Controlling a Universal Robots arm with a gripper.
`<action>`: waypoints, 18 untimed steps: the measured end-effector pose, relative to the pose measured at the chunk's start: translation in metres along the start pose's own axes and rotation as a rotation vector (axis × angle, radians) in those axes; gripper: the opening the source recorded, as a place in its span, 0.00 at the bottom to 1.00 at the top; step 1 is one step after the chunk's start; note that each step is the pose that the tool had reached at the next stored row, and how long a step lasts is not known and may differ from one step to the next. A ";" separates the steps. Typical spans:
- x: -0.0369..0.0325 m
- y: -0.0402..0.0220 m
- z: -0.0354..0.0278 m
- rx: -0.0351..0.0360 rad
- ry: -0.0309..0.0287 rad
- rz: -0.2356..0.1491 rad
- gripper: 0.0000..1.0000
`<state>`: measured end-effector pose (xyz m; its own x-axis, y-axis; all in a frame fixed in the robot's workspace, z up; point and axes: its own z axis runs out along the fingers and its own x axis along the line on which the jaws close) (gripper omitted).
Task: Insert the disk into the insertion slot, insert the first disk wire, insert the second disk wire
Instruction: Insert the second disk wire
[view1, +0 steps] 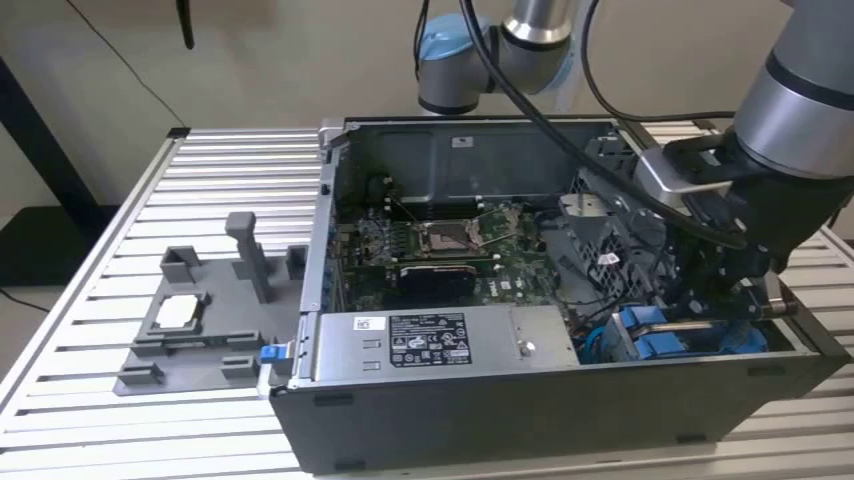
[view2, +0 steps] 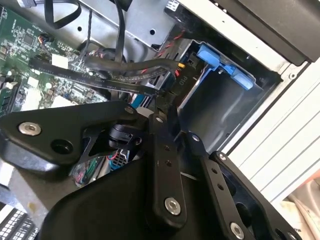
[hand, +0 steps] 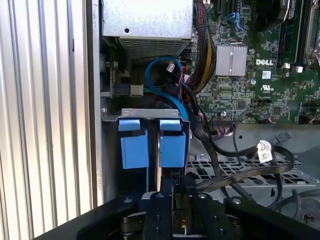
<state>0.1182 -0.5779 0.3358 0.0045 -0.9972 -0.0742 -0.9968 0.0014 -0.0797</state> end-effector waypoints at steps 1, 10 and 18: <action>0.0001 0.0000 -0.0005 0.0001 0.0001 0.002 0.24; -0.0007 -0.0012 -0.0151 0.0008 0.0012 0.012 0.24; -0.0020 -0.0026 -0.0329 0.0009 0.0012 0.012 0.24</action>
<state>0.1181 -0.5783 0.3689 -0.0077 -0.9972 -0.0740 -0.9967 0.0136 -0.0797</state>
